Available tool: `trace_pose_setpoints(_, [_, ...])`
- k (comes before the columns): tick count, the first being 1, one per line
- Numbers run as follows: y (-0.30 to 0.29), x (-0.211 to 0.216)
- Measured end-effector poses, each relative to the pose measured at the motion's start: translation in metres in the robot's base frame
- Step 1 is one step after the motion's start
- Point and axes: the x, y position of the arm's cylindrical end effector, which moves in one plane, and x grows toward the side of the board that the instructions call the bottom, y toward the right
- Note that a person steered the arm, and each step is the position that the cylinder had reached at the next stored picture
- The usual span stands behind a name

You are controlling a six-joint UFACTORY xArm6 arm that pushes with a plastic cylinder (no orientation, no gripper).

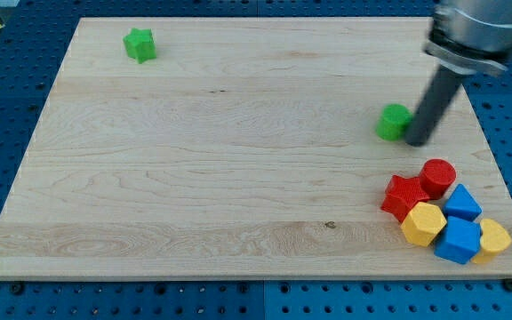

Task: Move the green circle to the center

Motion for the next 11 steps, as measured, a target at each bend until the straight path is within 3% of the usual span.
trace_pose_setpoints(1, [0.005, -0.005])
trace_pose_setpoints(2, [0.050, 0.003])
trace_pose_setpoints(3, [0.077, -0.016])
trace_pose_setpoints(4, [0.034, -0.025])
trace_pose_setpoints(8, [-0.238, -0.035])
trace_pose_setpoints(9, [-0.223, -0.034])
trace_pose_setpoints(10, [-0.172, -0.029])
trace_pose_setpoints(11, [-0.159, -0.060])
